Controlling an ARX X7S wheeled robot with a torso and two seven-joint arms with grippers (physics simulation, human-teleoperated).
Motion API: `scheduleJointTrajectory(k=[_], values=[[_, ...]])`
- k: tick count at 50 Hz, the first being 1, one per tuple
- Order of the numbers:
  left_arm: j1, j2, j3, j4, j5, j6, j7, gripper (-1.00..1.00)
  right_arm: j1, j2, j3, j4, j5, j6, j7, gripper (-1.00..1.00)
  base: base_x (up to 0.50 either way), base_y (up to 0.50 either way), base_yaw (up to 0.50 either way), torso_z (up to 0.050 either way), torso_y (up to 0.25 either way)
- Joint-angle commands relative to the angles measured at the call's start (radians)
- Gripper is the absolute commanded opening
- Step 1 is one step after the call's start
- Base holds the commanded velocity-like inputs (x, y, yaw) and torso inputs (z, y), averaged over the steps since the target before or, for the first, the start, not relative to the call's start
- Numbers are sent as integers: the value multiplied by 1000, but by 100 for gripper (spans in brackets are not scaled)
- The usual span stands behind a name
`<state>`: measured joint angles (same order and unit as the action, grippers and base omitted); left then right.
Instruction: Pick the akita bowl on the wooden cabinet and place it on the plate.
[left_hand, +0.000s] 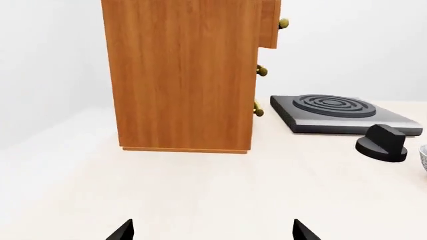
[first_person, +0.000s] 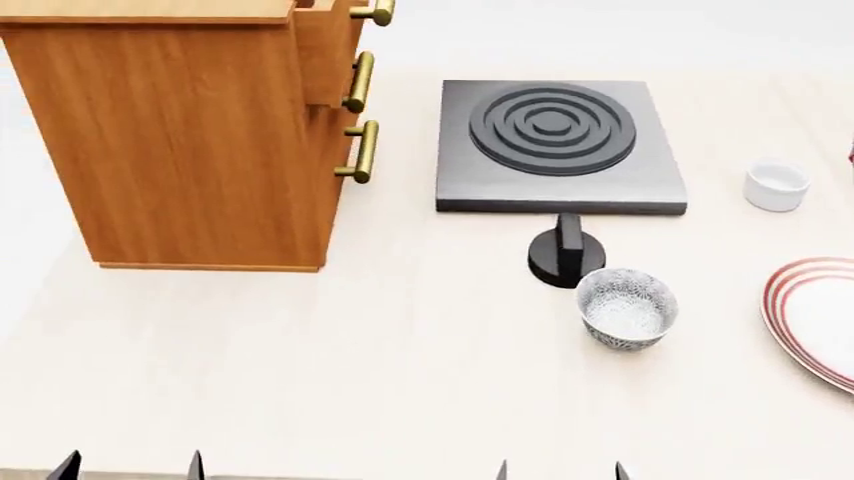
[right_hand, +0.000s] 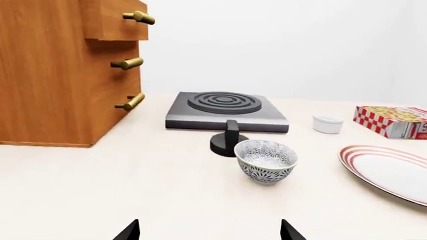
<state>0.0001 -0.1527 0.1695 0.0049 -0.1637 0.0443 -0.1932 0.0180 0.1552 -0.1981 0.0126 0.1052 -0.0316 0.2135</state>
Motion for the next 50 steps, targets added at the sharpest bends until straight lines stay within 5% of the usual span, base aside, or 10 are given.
scheduleJointTrajectory(k=[1, 32, 38, 50], values=[[-3, -4, 7, -3, -9, 2, -7, 100, -6, 3, 11, -6, 52, -22, -10, 100, 0, 0, 0, 0, 0], [-7, -23, 41, 12, 43, -36, -71, 100, -13, 16, -5, -21, 51, -26, 27, 100, 0, 0, 0, 0, 0], [7, -34, 72, 192, 114, -205, -132, 100, -35, 32, 1, -138, 47, 37, 61, 100, 0, 0, 0, 0, 0], [35, -52, 41, 420, 68, -285, -156, 100, -90, 79, 20, -474, 53, 189, 127, 100, 0, 0, 0, 0, 0]])
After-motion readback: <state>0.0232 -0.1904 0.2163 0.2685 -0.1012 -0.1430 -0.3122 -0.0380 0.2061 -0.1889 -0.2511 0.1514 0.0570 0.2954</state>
